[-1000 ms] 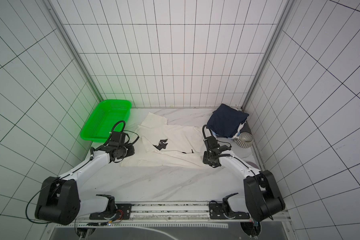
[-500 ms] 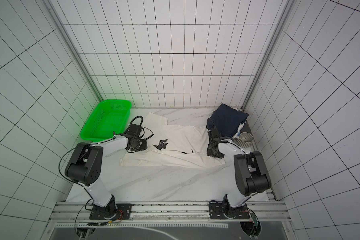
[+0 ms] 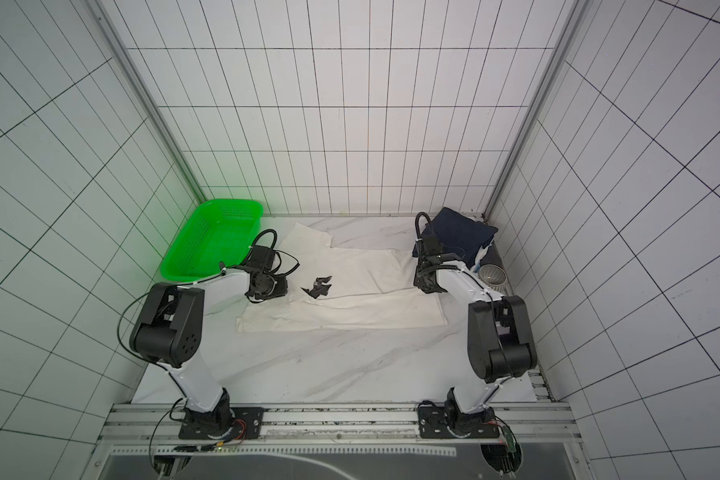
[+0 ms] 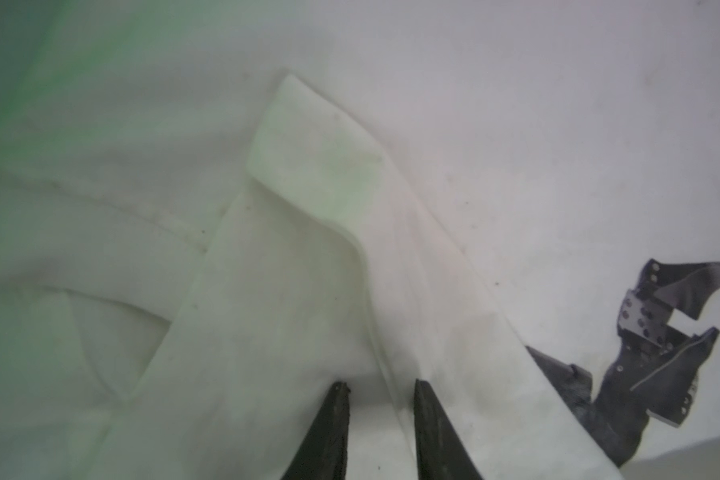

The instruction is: Fold and stack the t-shirts

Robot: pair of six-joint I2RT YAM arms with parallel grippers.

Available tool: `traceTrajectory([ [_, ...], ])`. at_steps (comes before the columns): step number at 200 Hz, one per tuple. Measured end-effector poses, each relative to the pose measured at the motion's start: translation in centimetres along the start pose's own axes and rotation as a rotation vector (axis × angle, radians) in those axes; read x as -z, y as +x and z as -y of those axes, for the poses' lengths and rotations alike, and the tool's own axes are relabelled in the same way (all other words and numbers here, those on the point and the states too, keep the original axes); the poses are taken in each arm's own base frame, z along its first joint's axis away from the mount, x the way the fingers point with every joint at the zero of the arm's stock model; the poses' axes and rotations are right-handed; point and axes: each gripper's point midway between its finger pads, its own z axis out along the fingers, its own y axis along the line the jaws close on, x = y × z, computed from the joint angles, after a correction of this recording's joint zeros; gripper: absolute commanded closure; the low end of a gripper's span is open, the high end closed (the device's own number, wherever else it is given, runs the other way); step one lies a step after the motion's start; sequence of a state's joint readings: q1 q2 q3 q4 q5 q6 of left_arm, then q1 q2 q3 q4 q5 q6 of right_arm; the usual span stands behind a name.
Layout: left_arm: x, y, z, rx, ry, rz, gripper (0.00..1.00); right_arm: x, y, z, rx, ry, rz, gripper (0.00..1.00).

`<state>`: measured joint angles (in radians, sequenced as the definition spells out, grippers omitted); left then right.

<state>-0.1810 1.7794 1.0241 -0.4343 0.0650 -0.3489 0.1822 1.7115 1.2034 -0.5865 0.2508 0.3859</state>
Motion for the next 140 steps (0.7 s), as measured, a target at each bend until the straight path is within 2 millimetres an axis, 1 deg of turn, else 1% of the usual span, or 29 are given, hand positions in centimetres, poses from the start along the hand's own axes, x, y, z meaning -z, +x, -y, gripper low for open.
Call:
traceTrajectory([
  [13, 0.0, -0.1, -0.4, 0.008, -0.006, 0.008, 0.72, -0.5, -1.1, 0.4, 0.004, 0.052, 0.002, 0.52],
  [21, 0.1, -0.1, -0.7, 0.011, -0.009, 0.012, 0.71, -0.6, -1.2, 0.7, 0.007, 0.07, 0.0, 0.52],
  [29, 0.1, -0.1, -0.9, 0.014, -0.016, 0.014, 0.72, -0.4, -0.8, 0.8, 0.014, 0.076, -0.012, 0.52],
  [43, 0.2, 0.0, -1.2, 0.016, -0.024, 0.017, 0.72, 0.9, -0.8, -0.2, 0.022, 0.027, 0.011, 0.52],
  [55, 0.3, 0.1, -1.3, 0.018, -0.029, 0.017, 0.72, 2.6, -0.4, -2.4, 0.038, -0.073, 0.07, 0.53],
  [61, 0.3, 0.1, -1.3, 0.018, -0.03, 0.017, 0.72, 3.5, 0.4, -3.7, 0.055, -0.131, 0.087, 0.54],
  [70, 0.3, 0.1, -1.4, 0.018, -0.031, 0.018, 0.72, 4.3, 2.0, -5.6, 0.085, -0.206, 0.092, 0.55],
  [81, 0.3, 0.1, -1.4, 0.019, -0.034, 0.019, 0.72, 4.0, 4.2, -7.4, 0.11, -0.273, 0.072, 0.58],
  [89, 0.3, 0.2, -1.5, 0.019, -0.036, 0.019, 0.72, 2.9, 6.2, -8.3, 0.123, -0.298, 0.03, 0.59],
  [97, 0.5, 0.4, -1.7, 0.022, -0.037, 0.019, 0.72, 1.5, 8.1, -8.1, 0.122, -0.291, -0.018, 0.6],
  [111, 0.8, 1.0, -2.3, 0.032, -0.045, 0.015, 0.72, -0.7, 11.8, -6.6, 0.106, -0.25, -0.111, 0.6],
  [114, 0.9, 1.1, -2.5, 0.035, -0.048, 0.014, 0.72, -0.9, 11.9, -6.4, 0.096, -0.245, -0.102, 0.6],
  [123, 1.2, 1.4, -2.9, 0.043, -0.051, 0.015, 0.71, -0.5, 12.1, -6.2, 0.066, -0.265, -0.083, 0.6],
  [140, 1.7, 2.3, -3.9, 0.061, -0.069, 0.005, 0.69, 0.0, 13.3, -5.2, 0.022, -0.273, -0.076, 0.6],
])
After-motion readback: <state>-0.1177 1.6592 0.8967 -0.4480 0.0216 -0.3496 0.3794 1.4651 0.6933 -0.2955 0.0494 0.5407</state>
